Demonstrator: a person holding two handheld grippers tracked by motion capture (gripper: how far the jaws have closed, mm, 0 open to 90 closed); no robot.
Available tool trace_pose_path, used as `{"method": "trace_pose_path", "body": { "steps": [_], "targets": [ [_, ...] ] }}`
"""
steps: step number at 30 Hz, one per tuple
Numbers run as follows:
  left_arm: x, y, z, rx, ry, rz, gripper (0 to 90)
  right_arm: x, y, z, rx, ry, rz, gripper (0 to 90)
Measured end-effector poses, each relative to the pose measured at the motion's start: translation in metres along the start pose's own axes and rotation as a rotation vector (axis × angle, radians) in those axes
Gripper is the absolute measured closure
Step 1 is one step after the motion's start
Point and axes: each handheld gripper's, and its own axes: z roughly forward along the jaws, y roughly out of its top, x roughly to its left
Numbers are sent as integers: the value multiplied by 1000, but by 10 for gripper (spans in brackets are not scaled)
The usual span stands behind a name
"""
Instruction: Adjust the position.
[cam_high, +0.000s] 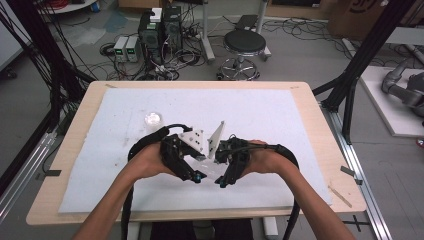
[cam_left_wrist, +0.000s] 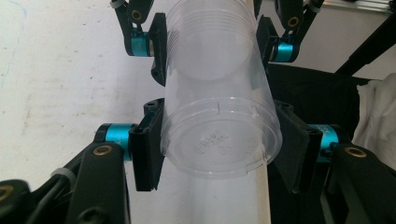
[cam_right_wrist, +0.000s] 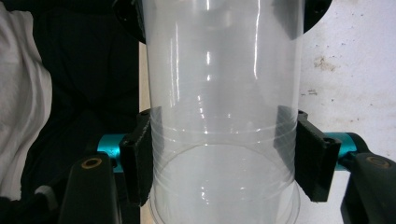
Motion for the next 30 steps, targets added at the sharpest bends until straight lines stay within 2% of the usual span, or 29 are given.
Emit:
{"method": "trace_pose_path", "body": {
  "steps": [3, 4, 6, 7, 14, 15, 22, 26, 29, 30],
  "targets": [
    [0, 0, 0, -4, 1, -4, 419, 0, 0, 0, -2, -4, 0, 324],
    [1, 0, -1, 5, 1, 7, 419, 0, 0, 0, -3, -2, 0, 314],
    [0, 0, -1, 3, 2, 7, 419, 0, 0, 0, -6, 2, -1, 280],
    [0, 0, -2, 3, 4, 8, 418, 0, 0, 0, -9, 8, 3, 226],
    [0, -1, -3, -1, 3, 8, 419, 0, -1, -1, -23, 3, 4, 175],
    [-1, -1, -3, -9, 2, -2, 419, 0, -1, -1, -23, 3, 4, 175],
    [-1, -2, -5, -9, 2, 9, 419, 0, -3, 0, -50, 5, 11, 131],
    [-1, -7, -6, -41, -4, -3, 419, -1, -4, -3, -85, -18, 21, 128],
    [-1, -15, -6, -93, -3, -15, 419, -1, -8, -8, -149, 6, 27, 128],
    [-1, -18, -6, -105, 0, -20, 419, -1, -9, -9, -171, -2, 16, 128]
  ]
}}
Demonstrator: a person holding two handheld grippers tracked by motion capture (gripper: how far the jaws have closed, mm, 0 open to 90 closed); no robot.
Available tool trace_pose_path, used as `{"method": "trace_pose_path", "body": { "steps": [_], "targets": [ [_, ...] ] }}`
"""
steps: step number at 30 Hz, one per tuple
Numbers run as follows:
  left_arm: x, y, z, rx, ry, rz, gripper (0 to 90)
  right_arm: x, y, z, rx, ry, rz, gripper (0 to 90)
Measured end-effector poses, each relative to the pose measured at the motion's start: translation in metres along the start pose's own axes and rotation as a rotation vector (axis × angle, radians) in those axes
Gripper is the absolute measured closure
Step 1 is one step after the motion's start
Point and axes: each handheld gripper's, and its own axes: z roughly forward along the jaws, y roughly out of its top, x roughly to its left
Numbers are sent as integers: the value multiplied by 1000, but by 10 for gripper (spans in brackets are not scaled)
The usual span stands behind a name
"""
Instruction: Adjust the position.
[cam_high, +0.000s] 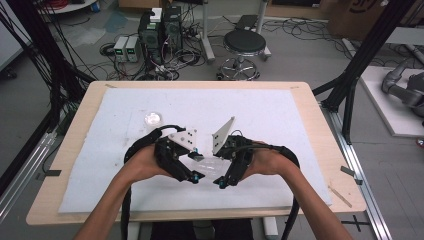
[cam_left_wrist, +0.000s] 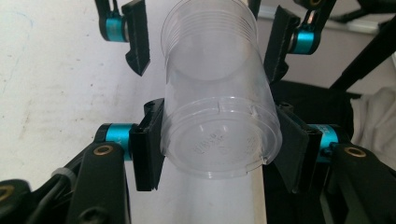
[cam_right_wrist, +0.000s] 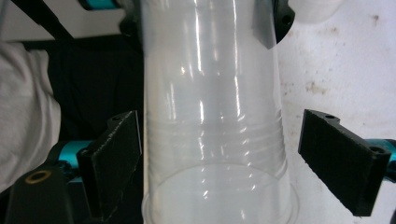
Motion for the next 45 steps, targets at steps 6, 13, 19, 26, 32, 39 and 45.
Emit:
{"method": "trace_pose_path", "body": {
  "steps": [6, 13, 19, 26, 32, 39, 45],
  "targets": [
    [1, -19, -6, -111, 19, -31, 419, 4, -8, -11, -85, -8, -3, 128],
    [-3, -41, -10, -296, 33, -44, 419, 5, -20, -26, -236, -38, 10, 129],
    [-6, -52, -9, -351, 36, -48, 419, 4, -35, -35, -348, -50, 41, 129],
    [-5, -62, -11, -397, 51, -68, 419, 4, -47, -38, -404, -57, 59, 129],
    [-7, -65, -12, -469, 58, -59, 420, 4, -53, -35, -434, -52, 69, 129],
    [-10, -64, -8, -606, 66, -41, 420, 6, -60, -27, -515, -50, 75, 129],
    [-10, -62, 0, -676, 57, -41, 420, 8, -64, -20, -599, -38, 83, 129]
  ]
}}
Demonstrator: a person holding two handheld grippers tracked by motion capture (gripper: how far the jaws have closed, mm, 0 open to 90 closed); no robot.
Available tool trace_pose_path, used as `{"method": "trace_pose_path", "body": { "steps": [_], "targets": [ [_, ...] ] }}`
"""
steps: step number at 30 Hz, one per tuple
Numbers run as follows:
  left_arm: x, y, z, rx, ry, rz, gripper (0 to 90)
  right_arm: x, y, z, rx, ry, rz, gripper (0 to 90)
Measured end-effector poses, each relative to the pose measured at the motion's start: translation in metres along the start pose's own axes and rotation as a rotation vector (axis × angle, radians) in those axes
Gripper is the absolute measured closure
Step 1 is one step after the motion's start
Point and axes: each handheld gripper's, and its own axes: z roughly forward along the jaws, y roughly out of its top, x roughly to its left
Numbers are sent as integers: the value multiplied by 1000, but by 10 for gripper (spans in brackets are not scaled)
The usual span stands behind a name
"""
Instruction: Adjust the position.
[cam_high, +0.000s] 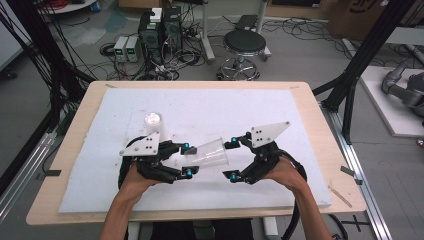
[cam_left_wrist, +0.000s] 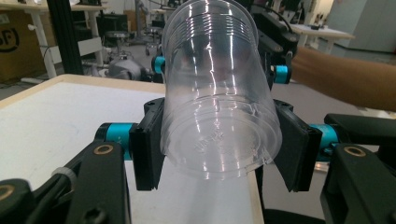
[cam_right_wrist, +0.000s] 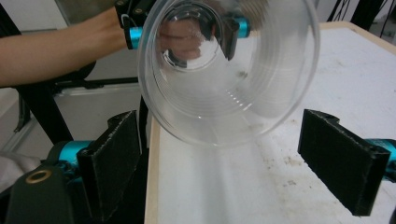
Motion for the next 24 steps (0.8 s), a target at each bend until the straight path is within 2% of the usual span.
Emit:
{"method": "trace_pose_path", "body": {
  "steps": [3, 10, 24],
  "targets": [
    [0, -1, 3, -5, -3, 2, 420, 0, -4, 2, -27, 5, 10, 129],
    [-1, -5, 7, -52, -19, 2, 420, 0, -12, 5, -95, 22, 23, 130],
    [-1, -8, 16, -33, -48, 4, 420, 0, -11, 9, -160, 66, 31, 145]
  ]
}}
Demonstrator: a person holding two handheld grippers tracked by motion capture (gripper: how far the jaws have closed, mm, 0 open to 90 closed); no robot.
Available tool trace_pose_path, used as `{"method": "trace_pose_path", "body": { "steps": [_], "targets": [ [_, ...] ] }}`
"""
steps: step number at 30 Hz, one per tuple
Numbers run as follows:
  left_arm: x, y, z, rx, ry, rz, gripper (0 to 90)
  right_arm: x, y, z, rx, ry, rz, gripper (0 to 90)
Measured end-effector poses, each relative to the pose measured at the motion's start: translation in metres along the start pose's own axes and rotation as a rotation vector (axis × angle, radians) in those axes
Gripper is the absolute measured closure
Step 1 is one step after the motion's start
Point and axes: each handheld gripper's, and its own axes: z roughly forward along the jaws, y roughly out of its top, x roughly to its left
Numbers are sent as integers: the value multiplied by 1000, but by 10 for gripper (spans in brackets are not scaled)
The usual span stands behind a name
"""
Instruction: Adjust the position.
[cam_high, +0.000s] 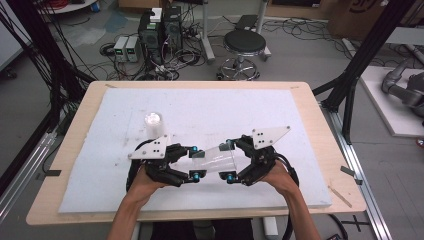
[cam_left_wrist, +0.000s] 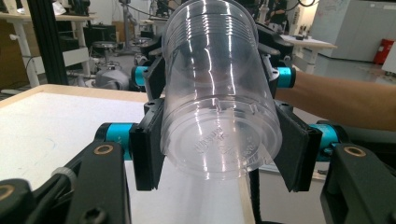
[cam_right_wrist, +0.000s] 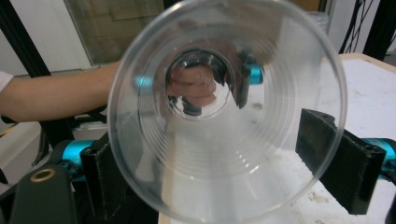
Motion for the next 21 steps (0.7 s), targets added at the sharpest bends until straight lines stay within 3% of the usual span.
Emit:
{"method": "trace_pose_path", "body": {
  "steps": [9, 14, 21],
  "targets": [
    [0, -1, 3, 0, -17, 3, 420, -1, 1, 1, -42, 31, 5, 162],
    [-1, -1, 2, -3, -20, 3, 420, -1, 1, 0, -67, 45, 6, 220],
    [-1, -2, 2, 2, -22, 7, 420, -1, 0, 0, -70, 45, 4, 238]
  ]
}}
